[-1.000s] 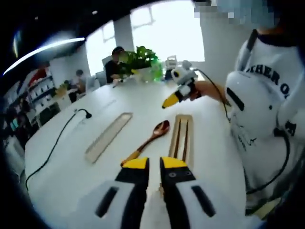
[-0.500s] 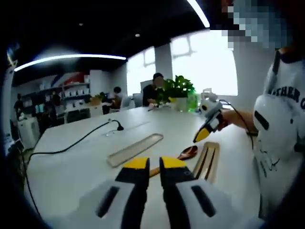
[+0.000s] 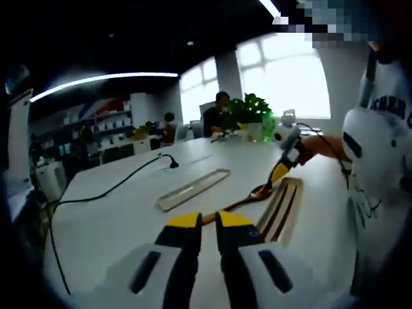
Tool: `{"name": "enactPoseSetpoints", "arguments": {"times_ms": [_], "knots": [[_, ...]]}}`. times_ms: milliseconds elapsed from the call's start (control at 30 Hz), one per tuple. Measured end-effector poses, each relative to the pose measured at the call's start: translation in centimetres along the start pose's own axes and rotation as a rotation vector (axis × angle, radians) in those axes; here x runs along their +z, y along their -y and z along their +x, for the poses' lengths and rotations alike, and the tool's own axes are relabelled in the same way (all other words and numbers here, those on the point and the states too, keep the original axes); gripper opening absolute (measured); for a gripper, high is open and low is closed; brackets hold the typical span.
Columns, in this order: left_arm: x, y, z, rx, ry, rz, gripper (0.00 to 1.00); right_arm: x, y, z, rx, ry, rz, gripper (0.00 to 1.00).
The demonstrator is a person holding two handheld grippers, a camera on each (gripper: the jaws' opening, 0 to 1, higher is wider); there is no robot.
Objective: Arrange the utensils inside the cutlery case until each visible utensil rests in its matching compartment.
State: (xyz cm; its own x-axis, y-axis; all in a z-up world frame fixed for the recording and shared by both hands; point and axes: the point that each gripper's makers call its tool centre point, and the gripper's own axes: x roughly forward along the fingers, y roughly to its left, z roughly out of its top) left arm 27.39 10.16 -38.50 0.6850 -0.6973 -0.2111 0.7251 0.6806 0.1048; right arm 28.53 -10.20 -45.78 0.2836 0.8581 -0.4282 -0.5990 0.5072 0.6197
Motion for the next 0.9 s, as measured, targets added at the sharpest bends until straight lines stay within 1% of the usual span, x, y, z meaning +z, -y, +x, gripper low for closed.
{"name": "enactPoseSetpoints", "arguments": {"times_ms": [67, 167, 233, 300, 333, 367, 400, 433, 467, 500, 533, 567, 600, 667, 733, 800, 833, 867, 900], "knots": [[0.1, -0.2, 0.0, 0.015, 0.007, 0.012, 0.08, -0.1, 0.1, 0.2, -0.004, -0.007, -0.003, 0.09], [0.2, -0.1, 0.1, 0.02, 0.017, 0.004, 0.08, 0.4, 0.0, 0.3, -0.001, 0.017, 0.003, 0.13], [0.0, 0.3, 0.1, 0.008, 0.004, 0.005, 0.08, 0.6, 0.0, 0.5, -0.008, 0.024, 0.002, 0.13], [-0.3, 0.6, -0.2, 0.006, -0.013, 0.016, 0.08, 0.3, -0.1, 0.9, -0.008, 0.008, -0.005, 0.13], [-0.3, 0.7, -0.3, 0.007, -0.016, 0.019, 0.08, 0.1, 0.0, 1.0, -0.016, -0.006, -0.02, 0.12], [-0.4, 0.7, -0.5, 0.008, -0.016, 0.019, 0.08, 0.0, 0.3, 1.1, -0.043, -0.019, -0.042, 0.11], [-0.4, 0.6, -0.6, 0.011, -0.012, 0.015, 0.08, 0.1, 0.4, 1.2, -0.064, -0.021, -0.103, 0.09], [-0.3, 0.6, -0.7, 0.011, -0.007, 0.009, 0.08, -0.1, 0.1, 1.3, -0.072, -0.039, -0.134, 0.08], [0.0, 1.0, -0.7, -0.013, 0.025, -0.015, 0.08, -0.2, 0.1, 1.4, -0.096, -0.05, -0.157, 0.08], [0.5, 1.4, -0.8, -0.039, 0.065, -0.074, 0.08, -0.2, -0.2, 1.5, -0.103, -0.063, -0.199, 0.08], [0.5, 1.4, -1.0, -0.048, 0.072, -0.103, 0.08, -0.2, -0.4, 1.6, -0.11, -0.066, -0.201, 0.08], [0.3, 1.2, -1.1, -0.041, 0.066, -0.097, 0.08, -0.1, -0.3, 1.6, -0.124, -0.072, -0.219, 0.08], [0.2, 0.9, -1.1, -0.025, 0.056, -0.083, 0.08, -0.1, -0.4, 1.7, -0.123, -0.075, -0.235, 0.08], [-0.2, 0.6, -1.2, 0.001, 0.033, -0.048, 0.08, 0.0, -0.4, 1.8, -0.129, -0.076, -0.238, 0.07], [-0.2, 0.6, -1.1, 0.001, 0.035, -0.046, 0.08, 0.1, -0.2, 1.9, -0.144, -0.074, -0.252, 0.04], [0.2, 0.9, -0.8, -0.01, 0.049, -0.045, 0.08, -0.3, 0.3, 1.9, -0.168, -0.095, -0.279, 0.02], [0.4, 0.9, -0.7, -0.012, 0.052, -0.04, 0.08, -0.2, 0.2, 2.1, -0.165, -0.087, -0.274, 0.0], [0.5, 1.0, -0.5, -0.014, 0.051, -0.032, 0.08, 0.7, 0.2, 2.3, -0.168, -0.023, -0.251, 0.0], [0.5, 1.0, -0.4, -0.017, 0.046, -0.021, 0.08, -0.1, 0.5, 2.0, -0.18, -0.067, -0.233, 0.0]]}}
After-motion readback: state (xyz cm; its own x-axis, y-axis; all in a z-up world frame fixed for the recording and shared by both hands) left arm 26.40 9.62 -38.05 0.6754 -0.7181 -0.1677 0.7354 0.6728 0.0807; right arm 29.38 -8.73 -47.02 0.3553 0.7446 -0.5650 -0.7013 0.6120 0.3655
